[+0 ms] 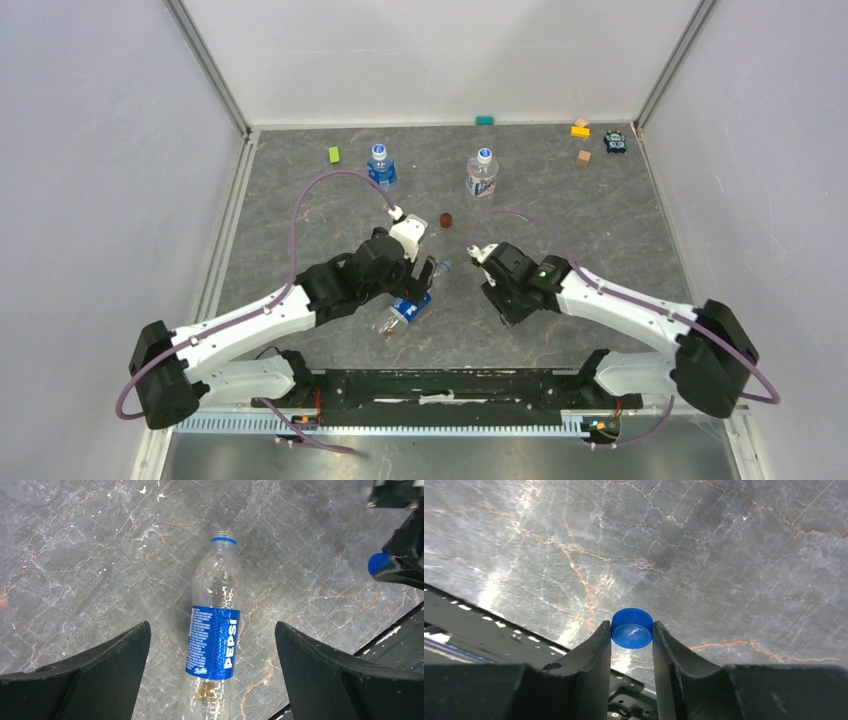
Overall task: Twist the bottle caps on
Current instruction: Place the bottle cap at the center of the board.
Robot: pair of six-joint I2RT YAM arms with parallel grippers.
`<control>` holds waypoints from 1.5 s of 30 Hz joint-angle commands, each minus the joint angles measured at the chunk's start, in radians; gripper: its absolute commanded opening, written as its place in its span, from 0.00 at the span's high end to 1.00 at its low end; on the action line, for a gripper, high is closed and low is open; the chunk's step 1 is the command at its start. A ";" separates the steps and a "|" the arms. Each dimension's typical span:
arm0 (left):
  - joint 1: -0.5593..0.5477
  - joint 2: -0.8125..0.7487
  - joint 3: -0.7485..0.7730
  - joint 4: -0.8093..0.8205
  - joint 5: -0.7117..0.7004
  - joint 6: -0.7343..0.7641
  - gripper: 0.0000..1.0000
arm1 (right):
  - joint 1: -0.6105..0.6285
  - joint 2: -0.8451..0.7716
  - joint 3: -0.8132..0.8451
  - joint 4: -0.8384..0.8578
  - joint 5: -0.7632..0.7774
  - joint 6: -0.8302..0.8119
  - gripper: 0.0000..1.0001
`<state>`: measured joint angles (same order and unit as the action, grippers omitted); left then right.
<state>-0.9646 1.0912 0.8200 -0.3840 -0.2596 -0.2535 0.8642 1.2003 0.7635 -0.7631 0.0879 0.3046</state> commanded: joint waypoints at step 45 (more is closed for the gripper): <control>0.014 -0.067 -0.016 -0.018 -0.013 -0.008 0.02 | -0.074 0.175 -0.048 0.140 0.008 -0.151 0.54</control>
<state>-0.9554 1.0405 0.8104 -0.4183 -0.2607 -0.2535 0.7952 1.4021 0.7330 -0.6575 0.1028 0.1410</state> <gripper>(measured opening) 0.986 0.478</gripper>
